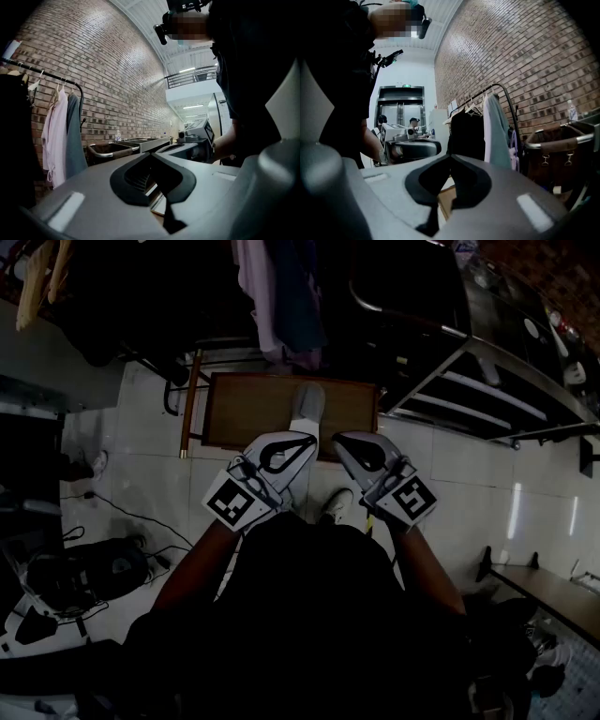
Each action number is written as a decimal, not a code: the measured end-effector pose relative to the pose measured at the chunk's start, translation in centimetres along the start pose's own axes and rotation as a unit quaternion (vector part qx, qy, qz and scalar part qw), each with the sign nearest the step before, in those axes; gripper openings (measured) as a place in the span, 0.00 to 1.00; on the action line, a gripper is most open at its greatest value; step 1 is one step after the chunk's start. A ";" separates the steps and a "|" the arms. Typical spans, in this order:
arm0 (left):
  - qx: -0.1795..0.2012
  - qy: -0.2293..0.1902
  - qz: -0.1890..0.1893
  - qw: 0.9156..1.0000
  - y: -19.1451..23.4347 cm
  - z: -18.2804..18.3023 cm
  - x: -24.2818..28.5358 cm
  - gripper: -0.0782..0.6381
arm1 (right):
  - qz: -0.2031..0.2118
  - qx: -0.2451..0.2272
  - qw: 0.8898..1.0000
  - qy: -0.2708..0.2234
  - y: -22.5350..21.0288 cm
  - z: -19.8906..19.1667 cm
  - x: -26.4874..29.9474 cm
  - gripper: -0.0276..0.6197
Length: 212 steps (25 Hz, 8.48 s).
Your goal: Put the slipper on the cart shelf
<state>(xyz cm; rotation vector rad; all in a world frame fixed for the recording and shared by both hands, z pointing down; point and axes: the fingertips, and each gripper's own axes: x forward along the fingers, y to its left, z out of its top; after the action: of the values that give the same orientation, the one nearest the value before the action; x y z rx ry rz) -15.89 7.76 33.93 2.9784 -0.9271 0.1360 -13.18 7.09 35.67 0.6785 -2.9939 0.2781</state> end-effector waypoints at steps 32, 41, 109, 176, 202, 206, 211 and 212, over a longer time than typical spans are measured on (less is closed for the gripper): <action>-0.045 0.009 -0.051 0.998 12.0 -7.9 0.4 0.11 | -0.082 0.200 0.957 0.193 -8.1 -21.6 8.7 0.05; -0.056 0.021 -0.028 0.998 12.2 -10.6 1.5 0.11 | -0.084 0.363 0.896 0.242 -8.1 -32.1 9.5 0.12; -0.056 0.018 0.003 0.998 11.1 -6.6 1.9 0.11 | -0.113 0.232 0.966 -0.017 -11.4 -9.9 2.8 0.15; -0.026 -0.044 -0.152 0.987 8.2 -1.9 5.3 0.11 | -0.303 0.037 0.948 -0.090 -8.3 1.2 -2.4 0.14; 0.013 -0.031 -0.221 0.975 -17.0 1.4 21.8 0.11 | -0.350 0.054 0.924 -0.145 -10.3 -2.5 -31.2 0.14; 0.030 -0.023 -0.224 0.974 -20.7 1.5 23.9 0.11 | -0.340 0.081 0.926 -0.143 -11.0 -4.1 -34.8 0.14; 0.030 -0.010 -0.228 0.973 -23.2 1.3 25.5 0.11 | -0.318 0.134 0.929 -0.132 -12.0 -7.1 -36.8 0.15; 0.030 -0.007 -0.229 0.973 -23.5 1.2 25.7 0.11 | -0.312 0.148 0.930 -0.129 -12.3 -7.8 -36.9 0.14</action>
<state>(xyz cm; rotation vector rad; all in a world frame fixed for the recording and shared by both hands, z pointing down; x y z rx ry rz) 18.62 12.50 35.22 3.1549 -0.2197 0.1335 25.51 13.18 41.72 1.7605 -2.7721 0.6374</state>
